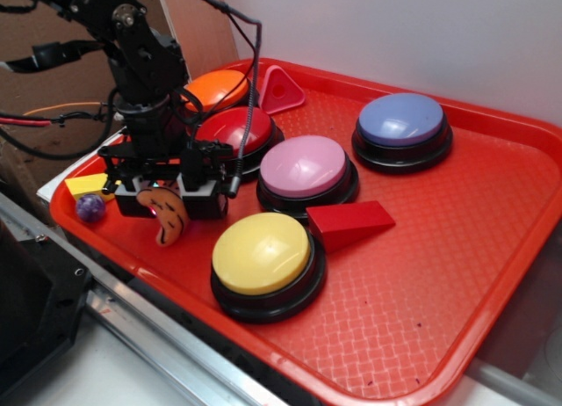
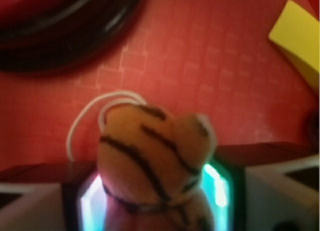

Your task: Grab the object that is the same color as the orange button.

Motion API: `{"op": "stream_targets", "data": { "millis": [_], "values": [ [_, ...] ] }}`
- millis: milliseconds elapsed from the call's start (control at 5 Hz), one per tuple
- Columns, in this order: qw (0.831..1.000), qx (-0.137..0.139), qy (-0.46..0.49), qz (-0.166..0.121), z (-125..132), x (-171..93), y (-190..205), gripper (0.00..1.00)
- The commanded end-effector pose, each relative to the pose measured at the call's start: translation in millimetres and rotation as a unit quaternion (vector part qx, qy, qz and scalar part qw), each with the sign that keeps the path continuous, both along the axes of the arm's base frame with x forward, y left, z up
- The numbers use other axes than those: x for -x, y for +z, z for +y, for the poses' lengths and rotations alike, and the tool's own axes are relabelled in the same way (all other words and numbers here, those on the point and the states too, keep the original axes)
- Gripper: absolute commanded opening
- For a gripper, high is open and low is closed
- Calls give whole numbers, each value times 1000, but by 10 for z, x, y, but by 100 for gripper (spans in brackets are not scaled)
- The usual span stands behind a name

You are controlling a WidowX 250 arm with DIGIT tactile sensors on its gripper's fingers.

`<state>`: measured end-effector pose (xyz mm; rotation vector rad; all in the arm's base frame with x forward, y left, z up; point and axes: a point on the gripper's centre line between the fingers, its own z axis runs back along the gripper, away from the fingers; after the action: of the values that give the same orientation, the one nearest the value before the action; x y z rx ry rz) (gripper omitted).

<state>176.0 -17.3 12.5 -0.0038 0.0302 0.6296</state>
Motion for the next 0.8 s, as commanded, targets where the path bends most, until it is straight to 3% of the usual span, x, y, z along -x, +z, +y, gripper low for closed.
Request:
{"op": "stream_targets", "data": {
  "millis": [0,400,600],
  "values": [
    [995,38,-90,-36,164,-188,834,0],
    [978,37,-181,-102,138,-193,1700,0],
    [973,42,-187,-130,142,-152,1887,0]
  ]
}}
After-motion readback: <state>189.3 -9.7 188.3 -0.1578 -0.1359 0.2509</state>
